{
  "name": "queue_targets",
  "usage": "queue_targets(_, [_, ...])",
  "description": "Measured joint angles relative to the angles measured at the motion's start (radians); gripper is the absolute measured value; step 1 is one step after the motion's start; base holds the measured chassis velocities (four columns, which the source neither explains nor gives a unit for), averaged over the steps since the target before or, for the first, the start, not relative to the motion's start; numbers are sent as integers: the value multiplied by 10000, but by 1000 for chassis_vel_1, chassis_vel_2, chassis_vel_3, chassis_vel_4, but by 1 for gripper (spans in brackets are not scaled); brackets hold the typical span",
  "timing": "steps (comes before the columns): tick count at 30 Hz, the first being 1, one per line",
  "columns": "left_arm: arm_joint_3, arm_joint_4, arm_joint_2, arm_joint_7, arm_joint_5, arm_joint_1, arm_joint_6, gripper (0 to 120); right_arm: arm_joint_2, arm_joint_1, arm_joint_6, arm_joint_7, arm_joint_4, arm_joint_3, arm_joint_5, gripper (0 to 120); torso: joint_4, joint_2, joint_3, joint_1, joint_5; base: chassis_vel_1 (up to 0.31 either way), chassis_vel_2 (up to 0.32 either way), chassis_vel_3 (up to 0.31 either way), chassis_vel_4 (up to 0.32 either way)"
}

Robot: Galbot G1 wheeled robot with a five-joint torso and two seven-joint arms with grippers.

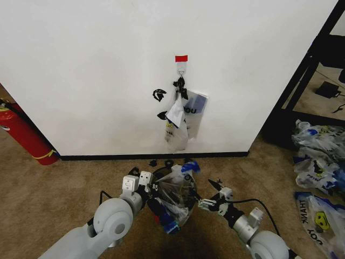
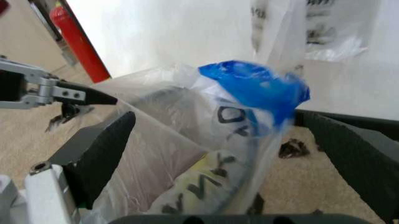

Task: Pick up the garbage bag from the wall and place it over the trash bin.

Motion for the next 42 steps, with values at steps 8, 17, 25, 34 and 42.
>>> queue_targets(8, [-35,213,67,38,195,-65,-5,0,-3,1559,-1984,1366,-87,-1158,519,100,0,0,1,0,-1,0,0,0,0])
queue_targets(17, [-35,612,-16,102,368,-206,-100,0,61,2596,-3899,2318,-24,-1830,1553,84,-2,0,1,1,-1,0,0,0,0])
queue_targets(25, [59,745,-92,208,402,-327,-146,0,224,2910,-4992,2902,-72,-2004,2031,54,-3,0,1,1,-1,0,0,0,0])
queue_targets(34, [158,884,-121,335,444,-349,-177,0,307,2901,-5597,3573,-72,-1765,2604,20,-3,0,1,1,-1,0,0,0,0])
queue_targets(42, [151,799,-135,352,445,-241,-182,0,473,2919,-6050,3879,-115,-1619,2873,8,-3,0,0,1,-1,0,0,0,0])
